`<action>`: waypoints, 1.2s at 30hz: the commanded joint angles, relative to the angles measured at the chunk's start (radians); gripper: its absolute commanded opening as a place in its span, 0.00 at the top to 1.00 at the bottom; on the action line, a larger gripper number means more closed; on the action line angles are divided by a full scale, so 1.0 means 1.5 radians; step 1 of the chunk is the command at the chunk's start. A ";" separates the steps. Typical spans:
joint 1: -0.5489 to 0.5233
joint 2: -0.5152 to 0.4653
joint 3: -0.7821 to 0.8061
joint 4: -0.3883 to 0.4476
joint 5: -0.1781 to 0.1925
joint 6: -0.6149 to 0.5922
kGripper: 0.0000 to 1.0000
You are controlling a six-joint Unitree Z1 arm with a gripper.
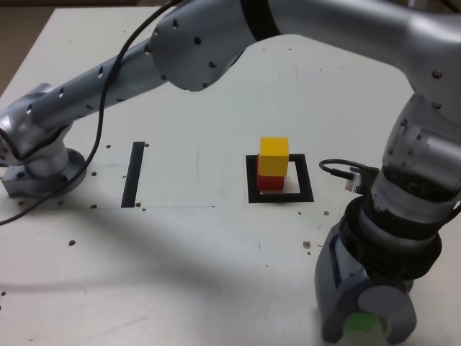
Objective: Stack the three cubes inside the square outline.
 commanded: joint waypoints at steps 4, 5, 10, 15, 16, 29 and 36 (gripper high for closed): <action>-0.001 -0.004 -0.001 0.019 -0.002 0.004 0.71; -0.001 -0.005 0.000 0.020 -0.002 0.005 0.71; -0.003 -0.023 0.012 0.026 -0.004 0.011 0.71; -0.005 -0.076 0.046 0.032 0.001 0.016 0.71; -0.005 -0.090 0.057 0.033 0.004 0.018 0.71; 0.045 -0.289 0.260 0.032 0.057 0.085 0.71; 0.095 -0.373 0.339 0.032 0.077 0.138 0.71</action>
